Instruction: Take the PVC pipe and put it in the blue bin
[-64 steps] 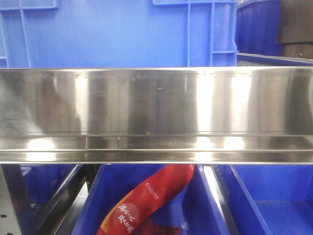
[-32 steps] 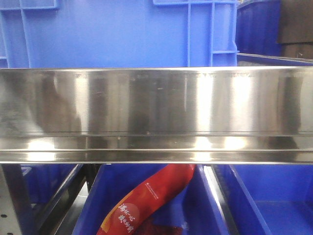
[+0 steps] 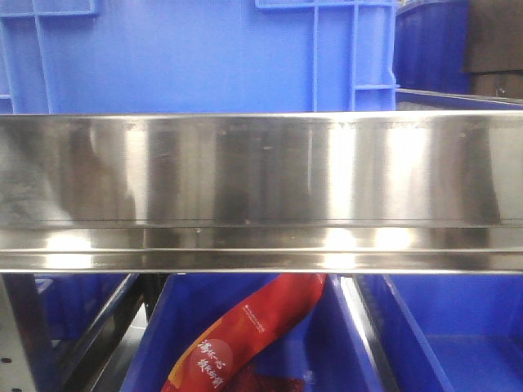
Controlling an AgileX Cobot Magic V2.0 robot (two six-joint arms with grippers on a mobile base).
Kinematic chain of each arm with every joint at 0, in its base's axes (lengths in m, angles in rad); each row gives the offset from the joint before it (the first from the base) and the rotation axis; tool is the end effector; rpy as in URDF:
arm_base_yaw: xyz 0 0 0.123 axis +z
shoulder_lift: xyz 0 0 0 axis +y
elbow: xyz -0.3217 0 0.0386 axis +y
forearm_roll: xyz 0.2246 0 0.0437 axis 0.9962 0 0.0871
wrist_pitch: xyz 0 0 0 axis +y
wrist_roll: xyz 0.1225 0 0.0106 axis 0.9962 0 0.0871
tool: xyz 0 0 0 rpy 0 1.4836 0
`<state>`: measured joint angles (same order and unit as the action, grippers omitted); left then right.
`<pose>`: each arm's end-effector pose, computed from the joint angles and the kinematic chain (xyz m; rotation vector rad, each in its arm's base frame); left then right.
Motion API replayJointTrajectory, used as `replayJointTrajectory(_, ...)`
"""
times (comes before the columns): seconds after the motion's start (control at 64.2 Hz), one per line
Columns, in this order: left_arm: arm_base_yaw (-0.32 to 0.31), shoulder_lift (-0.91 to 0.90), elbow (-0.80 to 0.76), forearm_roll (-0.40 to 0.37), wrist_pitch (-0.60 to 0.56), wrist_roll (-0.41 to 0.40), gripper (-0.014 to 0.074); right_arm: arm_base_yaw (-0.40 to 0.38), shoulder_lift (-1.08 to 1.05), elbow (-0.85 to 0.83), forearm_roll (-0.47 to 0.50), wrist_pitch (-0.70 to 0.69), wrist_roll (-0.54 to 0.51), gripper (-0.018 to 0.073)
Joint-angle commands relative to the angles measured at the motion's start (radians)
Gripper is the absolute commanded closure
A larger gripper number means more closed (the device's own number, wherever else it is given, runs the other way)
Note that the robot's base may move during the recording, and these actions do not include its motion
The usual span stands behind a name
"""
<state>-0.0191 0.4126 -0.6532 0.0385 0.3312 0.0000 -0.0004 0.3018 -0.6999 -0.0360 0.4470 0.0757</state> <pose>0.0515 0.0006 0.3828 0.0339 1.5737 0.0234 0.0173 -0.0019 0.3875 0.0458 1.5316 0.0222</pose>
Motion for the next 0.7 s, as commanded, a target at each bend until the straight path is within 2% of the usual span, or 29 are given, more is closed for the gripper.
replayJointTrajectory(0.0,0.001,0.002,0.003,-0.008,-0.003,-0.012,0.0707,-0.005,-0.031,0.036,0.007,-0.007,0.004,0.0727)
replayJointTrajectory(0.343,0.001,0.002,0.003,-0.008,-0.007,-0.012,0.0707,-0.005,-0.147,0.213,0.007,-0.087,0.004,0.0727)
replayJointTrajectory(0.686,0.001,0.002,0.003,-0.008,-0.009,-0.012,0.0707,-0.005,-0.164,0.221,0.007,-0.031,0.004,0.0727)
